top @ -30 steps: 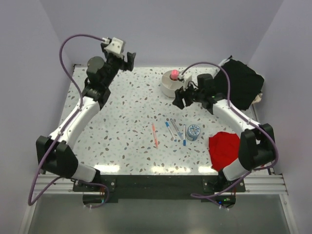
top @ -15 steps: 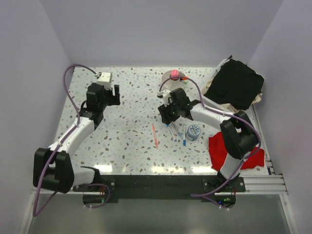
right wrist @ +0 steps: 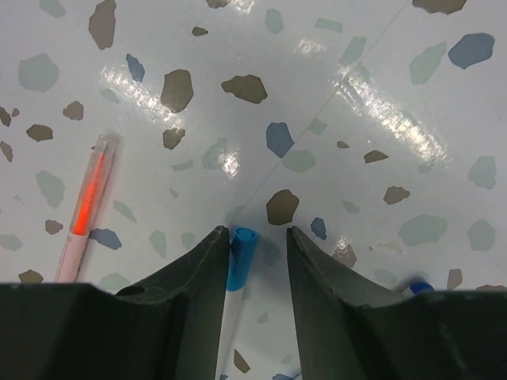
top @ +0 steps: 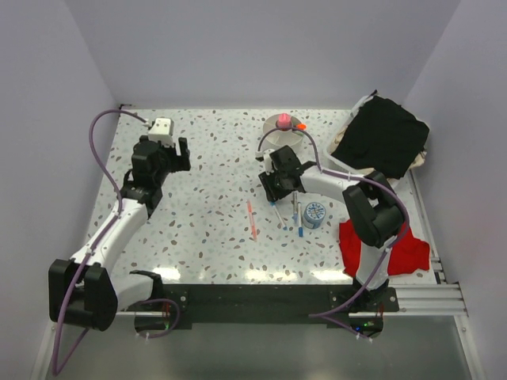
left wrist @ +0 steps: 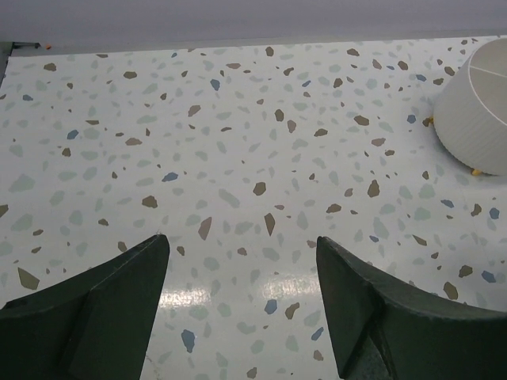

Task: Sort the stationery into containers
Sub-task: Pick up the pen from the center of the board.

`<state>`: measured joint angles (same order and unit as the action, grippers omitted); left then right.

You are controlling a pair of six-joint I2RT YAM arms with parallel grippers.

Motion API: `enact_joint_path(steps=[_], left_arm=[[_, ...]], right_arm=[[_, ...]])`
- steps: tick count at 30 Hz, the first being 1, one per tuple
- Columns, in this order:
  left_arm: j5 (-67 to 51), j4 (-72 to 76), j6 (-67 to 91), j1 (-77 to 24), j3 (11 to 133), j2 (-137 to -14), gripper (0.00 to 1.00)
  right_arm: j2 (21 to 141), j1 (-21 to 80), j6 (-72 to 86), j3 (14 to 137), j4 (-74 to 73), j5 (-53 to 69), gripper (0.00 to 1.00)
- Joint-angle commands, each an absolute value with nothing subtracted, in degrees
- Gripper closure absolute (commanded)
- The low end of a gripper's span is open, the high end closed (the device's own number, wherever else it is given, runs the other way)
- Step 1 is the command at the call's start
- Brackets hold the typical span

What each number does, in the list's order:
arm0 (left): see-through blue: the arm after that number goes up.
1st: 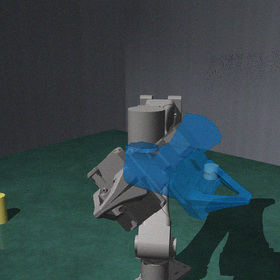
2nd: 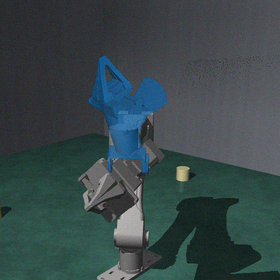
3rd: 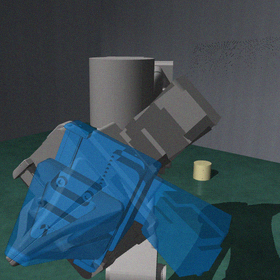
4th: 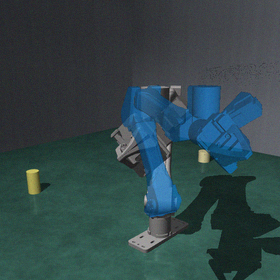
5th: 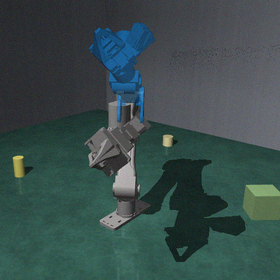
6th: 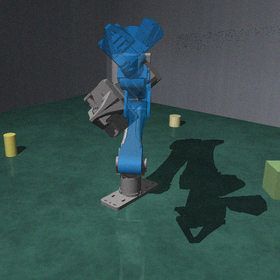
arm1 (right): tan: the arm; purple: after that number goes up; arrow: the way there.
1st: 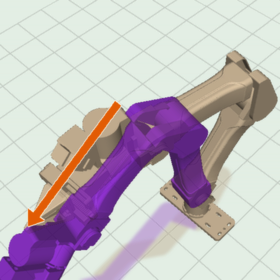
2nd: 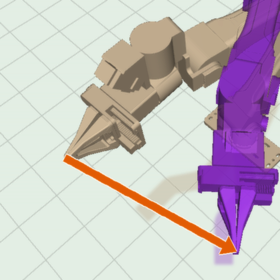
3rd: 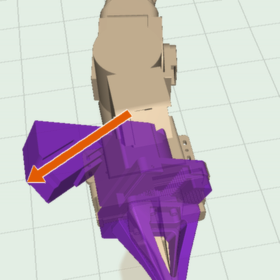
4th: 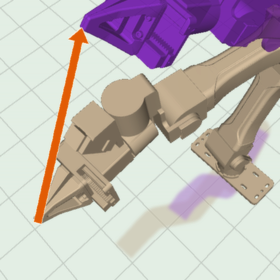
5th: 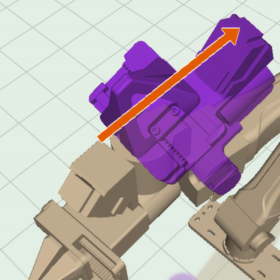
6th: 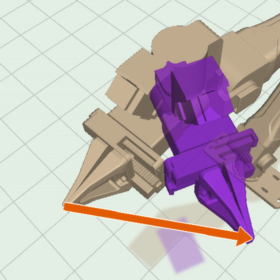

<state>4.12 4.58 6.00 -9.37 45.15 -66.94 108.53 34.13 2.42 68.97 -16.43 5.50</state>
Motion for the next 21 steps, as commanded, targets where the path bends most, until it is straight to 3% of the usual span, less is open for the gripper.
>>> enact_joint_path(steps=[1, 6, 12, 13, 21], left_arm=[[4.74, 6.68, 6.86, -8.44, 45.35, -65.65, 0.2], [4.83, 7.64, 6.59, -7.82, 45.18, -65.92, 0.2], [3.87, 8.79, 6.42, -7.73, 45.53, -66.71, 0.2], [3.78, 8.96, 6.33, -7.73, 45.61, -66.88, 0.2], [-0.43, 9.76, 5.8, -7.73, 48.69, -70.48, 0.21]], right_arm=[[108.28, 35.15, 3.43, 68.39, -18.63, 4.66, 0.62], [107.4, 36.74, 3.43, 66.54, -19.07, 4.31, 0.65], [106.44, 37.53, 4.31, 64.43, -20.65, 4.31, 0.89], [105.91, 37.44, 4.22, 64.68, -20.65, 3.96, 0.98], [100.29, 36.65, -3.42, 77.24, -22.77, 9.12, 1.0]])
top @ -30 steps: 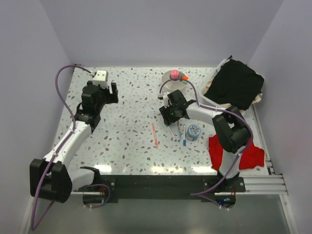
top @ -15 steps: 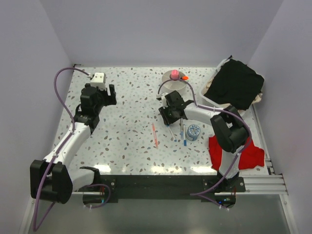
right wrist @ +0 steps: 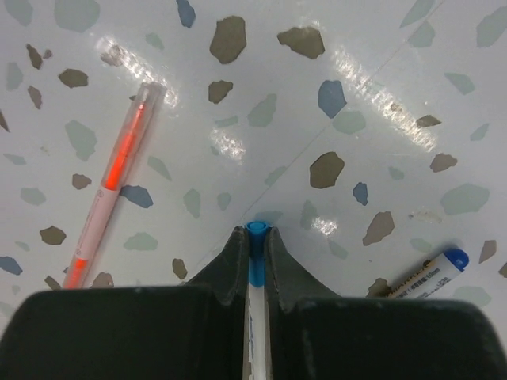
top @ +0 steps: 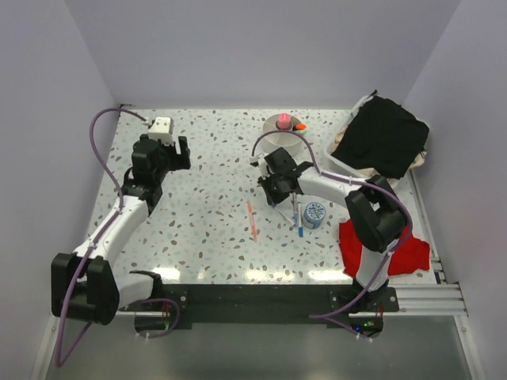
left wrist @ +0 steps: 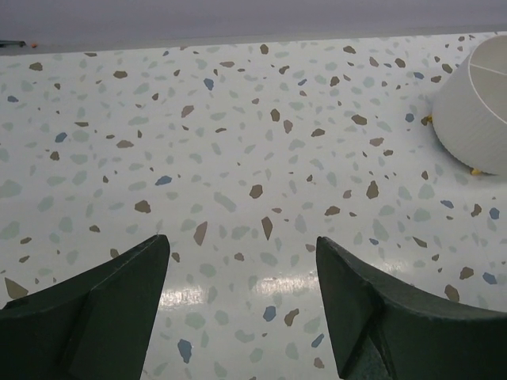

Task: Sort the stationery into containers
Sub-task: Pick up the pen from the center of the board, then place the pen in the storage box.

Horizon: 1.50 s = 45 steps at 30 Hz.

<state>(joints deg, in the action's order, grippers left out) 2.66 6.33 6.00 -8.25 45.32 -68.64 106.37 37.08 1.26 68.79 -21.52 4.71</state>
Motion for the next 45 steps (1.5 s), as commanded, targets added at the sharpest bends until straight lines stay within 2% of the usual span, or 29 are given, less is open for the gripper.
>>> enact_joint_path(steps=[1, 8, 13, 16, 24, 40, 45], left_arm=[[-2.18, 9.93, 5.63, -7.73, 50.0, -71.79, 0.21], [-5.18, 9.93, 3.26, -7.82, 55.28, -77.69, 0.24], [-5.27, 10.2, 2.02, -7.91, 58.35, -82.86, 0.25], [-4.75, 8.62, 0.44, -8.44, 60.89, -85.77, 0.25], [-3.43, 6.24, -4.48, -11.51, 64.42, -89.12, 0.24], [-0.53, 4.49, -7.29, -13.36, 66.8, -92.11, 0.23], [-0.17, 3.43, -7.29, -13.45, 69.16, -93.77, 0.23]], right_arm=[[99.5, 35.52, -4.82, 79.95, -22.07, 9.58, 1.0], [94.58, 25.94, -1.94, 84.99, -7.67, 14.15, 1.0], [90.44, 21.8, -3.32, 75.43, 21.05, 9.68, 1.0], [92.45, 21.71, -6.14, 73.13, 33.63, 5.46, 1.0], [102.65, 21.62, -9.58, 74.35, 51.56, -4.21, 1.0], [121.54, 17.67, -3.89, 94.03, 48.26, -10.37, 1.0], [123.66, 17.32, -0.44, 95.53, 44.83, -12.04, 1.0]])
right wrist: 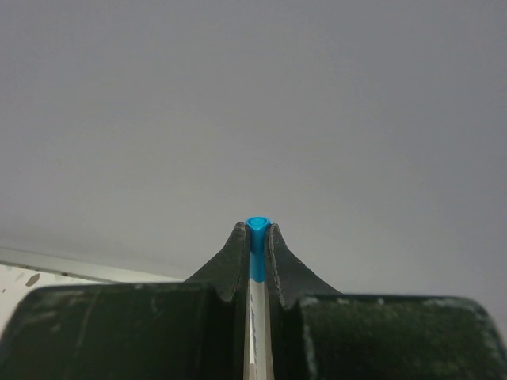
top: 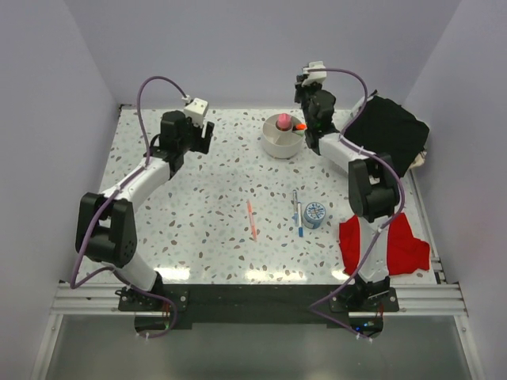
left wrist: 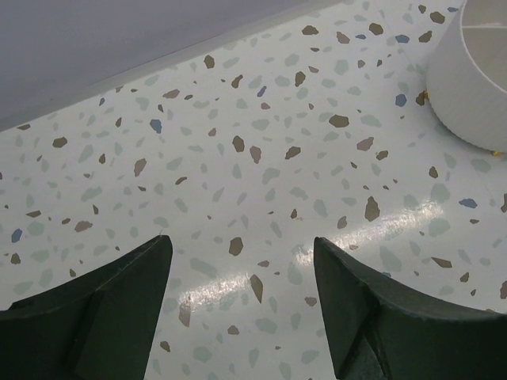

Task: Sort the stationery into containers
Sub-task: Place the pen in the storage box.

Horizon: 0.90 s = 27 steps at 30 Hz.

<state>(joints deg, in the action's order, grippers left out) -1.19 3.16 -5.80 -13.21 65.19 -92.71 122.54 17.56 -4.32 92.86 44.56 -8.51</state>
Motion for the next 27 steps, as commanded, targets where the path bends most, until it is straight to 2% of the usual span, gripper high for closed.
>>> enact_joint_path(steps=[1, 22, 26, 27], left_arm=[[-0.18, 3.43, -7.47, -13.45, 69.26, -93.87, 0.23], [1.23, 3.95, -7.38, -13.8, 70.84, -96.94, 0.22], [1.14, 4.31, -7.12, -13.89, 71.28, -97.38, 0.22], [1.14, 4.31, -7.12, -13.89, 71.37, -97.47, 0.22]], right_arm=[[123.84, 17.31, 2.0, 95.45, 44.65, -12.13, 1.0], [126.39, 16.7, 5.98, 94.84, 40.78, -13.01, 0.99], [125.07, 16.7, 6.24, 93.52, 39.73, -13.01, 0.63], [124.55, 16.7, 6.24, 92.82, 39.38, -13.09, 0.61]])
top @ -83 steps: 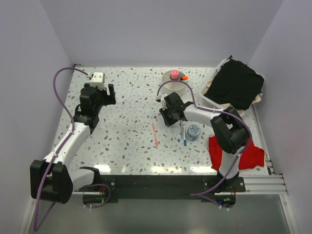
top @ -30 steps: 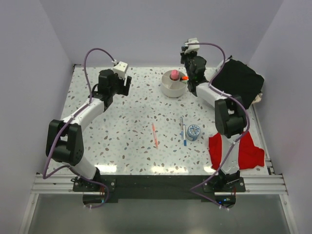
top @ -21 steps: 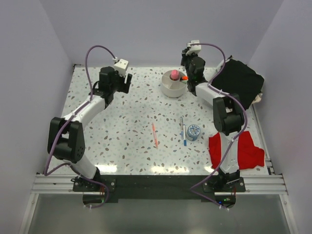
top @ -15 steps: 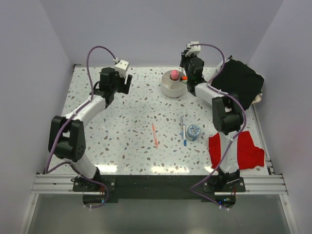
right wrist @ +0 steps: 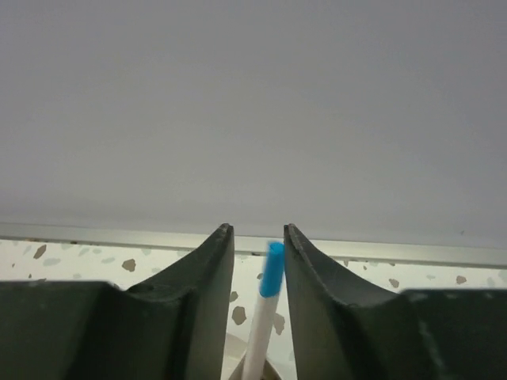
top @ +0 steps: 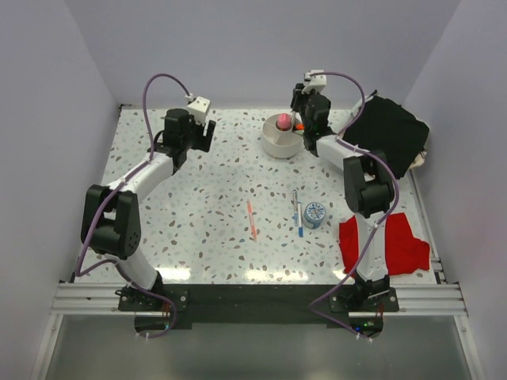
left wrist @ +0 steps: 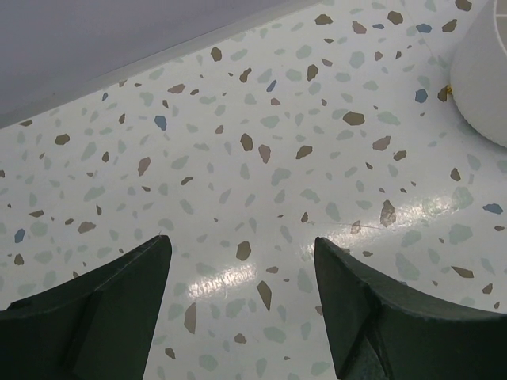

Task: Sort the stationery into containers
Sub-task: Place the pen in the storage box.

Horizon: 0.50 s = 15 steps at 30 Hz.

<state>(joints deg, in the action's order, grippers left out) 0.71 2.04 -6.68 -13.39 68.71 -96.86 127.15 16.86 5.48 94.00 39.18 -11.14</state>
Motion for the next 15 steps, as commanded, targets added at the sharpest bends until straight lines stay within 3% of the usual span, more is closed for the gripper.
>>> enact_joint_path(steps=[1, 3, 8, 15], left_arm=[[1.06, 4.57, -7.03, -13.89, 71.37, -97.47, 0.22], [1.05, 4.75, -6.94, -13.89, 71.28, -97.47, 0.22], [0.97, 5.97, -6.15, -13.8, 70.66, -96.86, 0.22], [2.72, 10.45, -5.63, -13.89, 67.07, -93.08, 0.22]], right_arm=[[124.28, 16.7, 6.15, 92.46, 39.11, -13.01, 0.6], [122.88, 16.61, 5.98, 91.24, 38.59, -13.01, 0.55], [118.66, 16.44, 4.92, 88.51, 38.24, -13.45, 0.54], [103.92, 13.72, 0.89, 82.81, 31.4, -11.09, 0.52]])
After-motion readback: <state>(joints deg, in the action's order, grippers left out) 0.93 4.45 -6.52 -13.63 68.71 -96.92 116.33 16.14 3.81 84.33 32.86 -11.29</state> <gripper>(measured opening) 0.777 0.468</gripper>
